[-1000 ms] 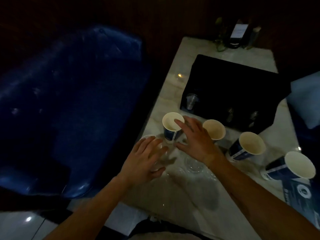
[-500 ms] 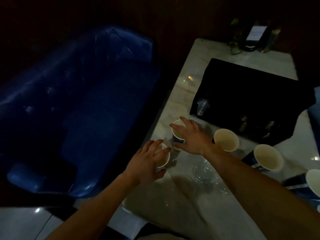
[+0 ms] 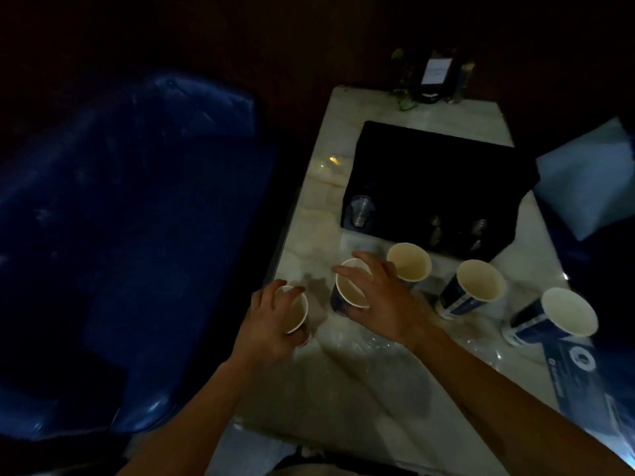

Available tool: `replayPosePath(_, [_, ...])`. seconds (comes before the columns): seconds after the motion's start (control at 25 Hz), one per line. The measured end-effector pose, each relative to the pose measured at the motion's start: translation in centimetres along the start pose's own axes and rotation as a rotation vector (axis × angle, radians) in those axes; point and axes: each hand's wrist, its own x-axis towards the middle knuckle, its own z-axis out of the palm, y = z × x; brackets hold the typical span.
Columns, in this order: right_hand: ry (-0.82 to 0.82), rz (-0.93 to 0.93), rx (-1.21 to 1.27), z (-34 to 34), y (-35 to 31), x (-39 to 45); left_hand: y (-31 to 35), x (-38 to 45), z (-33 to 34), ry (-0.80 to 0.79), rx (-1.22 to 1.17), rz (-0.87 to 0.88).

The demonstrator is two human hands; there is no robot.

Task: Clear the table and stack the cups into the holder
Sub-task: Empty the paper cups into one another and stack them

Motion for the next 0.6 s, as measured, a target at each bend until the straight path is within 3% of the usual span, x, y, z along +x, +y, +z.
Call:
replayPosePath(0.28, [0.158,0.186,0.014,-1.7,1.2,-11.7,3.0,-2.0,1.3,0.077,-0.19,0.145])
replayPosePath(0.44, [0.087,0.37,0.074,-0.9,3.1,-17.3,5.8,-2.5,2.8,0.037,-0.224,0.26])
replayPosePath(0.6, [0.056,0.408,0.023,0.0,5.2,-20.5,8.8,-3.1,4.2,0.0,-0.23,0.318])
